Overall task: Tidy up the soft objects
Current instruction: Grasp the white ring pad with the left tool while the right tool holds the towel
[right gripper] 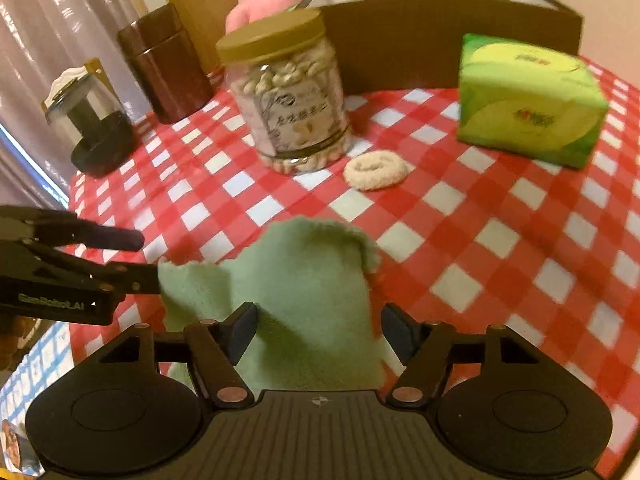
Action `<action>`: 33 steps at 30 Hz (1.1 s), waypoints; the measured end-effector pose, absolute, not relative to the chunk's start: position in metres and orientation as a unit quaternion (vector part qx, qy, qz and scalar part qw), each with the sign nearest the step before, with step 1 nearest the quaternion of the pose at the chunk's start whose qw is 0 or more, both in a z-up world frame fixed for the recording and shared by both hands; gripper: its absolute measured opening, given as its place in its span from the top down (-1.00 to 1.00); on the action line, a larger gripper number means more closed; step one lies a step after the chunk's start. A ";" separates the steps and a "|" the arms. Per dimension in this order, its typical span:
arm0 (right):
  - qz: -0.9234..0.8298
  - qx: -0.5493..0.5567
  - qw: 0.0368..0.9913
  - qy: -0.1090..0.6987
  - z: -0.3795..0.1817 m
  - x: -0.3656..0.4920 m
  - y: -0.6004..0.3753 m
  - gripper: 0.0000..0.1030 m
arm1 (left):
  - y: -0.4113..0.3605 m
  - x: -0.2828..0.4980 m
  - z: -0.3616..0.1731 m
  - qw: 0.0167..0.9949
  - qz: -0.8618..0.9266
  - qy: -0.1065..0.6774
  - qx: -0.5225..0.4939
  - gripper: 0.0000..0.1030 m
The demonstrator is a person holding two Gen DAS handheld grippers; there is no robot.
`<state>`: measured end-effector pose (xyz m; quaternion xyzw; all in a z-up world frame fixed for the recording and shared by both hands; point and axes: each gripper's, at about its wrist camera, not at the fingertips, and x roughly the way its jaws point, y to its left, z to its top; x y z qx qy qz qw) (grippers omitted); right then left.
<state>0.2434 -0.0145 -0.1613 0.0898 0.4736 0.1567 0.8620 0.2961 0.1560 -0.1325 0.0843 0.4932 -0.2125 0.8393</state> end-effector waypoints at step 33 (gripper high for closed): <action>-0.043 0.123 0.898 0.420 -0.150 0.278 -0.137 0.62 | 0.022 0.377 -0.166 0.839 -0.314 0.405 0.183 0.20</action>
